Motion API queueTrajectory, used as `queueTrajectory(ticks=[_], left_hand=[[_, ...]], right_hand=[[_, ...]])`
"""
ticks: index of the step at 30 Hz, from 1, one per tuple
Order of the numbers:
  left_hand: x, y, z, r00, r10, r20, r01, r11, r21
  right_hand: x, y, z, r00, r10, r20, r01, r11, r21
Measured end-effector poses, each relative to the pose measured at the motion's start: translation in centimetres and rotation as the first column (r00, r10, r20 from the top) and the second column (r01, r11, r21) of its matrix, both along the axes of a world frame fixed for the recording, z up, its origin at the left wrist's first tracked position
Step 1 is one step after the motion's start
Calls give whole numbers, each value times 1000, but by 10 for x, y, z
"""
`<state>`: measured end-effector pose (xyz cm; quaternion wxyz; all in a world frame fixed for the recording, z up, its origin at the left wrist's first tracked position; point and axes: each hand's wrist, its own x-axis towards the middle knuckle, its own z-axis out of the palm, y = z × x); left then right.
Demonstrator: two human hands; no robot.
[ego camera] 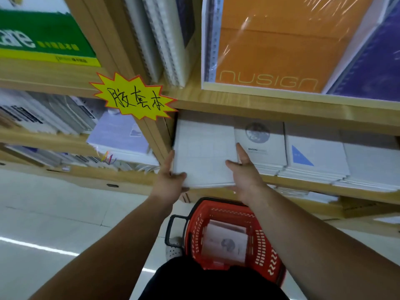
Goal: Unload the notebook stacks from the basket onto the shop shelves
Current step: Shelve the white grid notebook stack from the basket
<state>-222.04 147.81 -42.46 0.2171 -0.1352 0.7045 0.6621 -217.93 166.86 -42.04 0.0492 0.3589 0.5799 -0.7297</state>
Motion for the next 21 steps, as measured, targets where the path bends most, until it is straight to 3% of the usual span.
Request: queueTrajectory(ticks=[5,10,12,16,21], left_hand=[[-36,11,-12,998,56,-15,-56,998,-1],[-17,7,-23,994,103,-20,-104,994,-38],[-1,2,-23,995,98,-25,-99,991,-85],[4,10,-24,994,102,-41,-102,995,-21],[-30,28,-24,986,163,-14,-163,987,-8]], right_hand=[[-8,0,-4,998,-50,41,51,998,-39],[6,-17,-22,989,-143,48,146,987,-74],[5,-23,-27,981,-192,30,193,980,-42],[-4,-34,-29,977,-211,40,207,975,82],[-37,-25,-18,981,-187,51,185,981,52]])
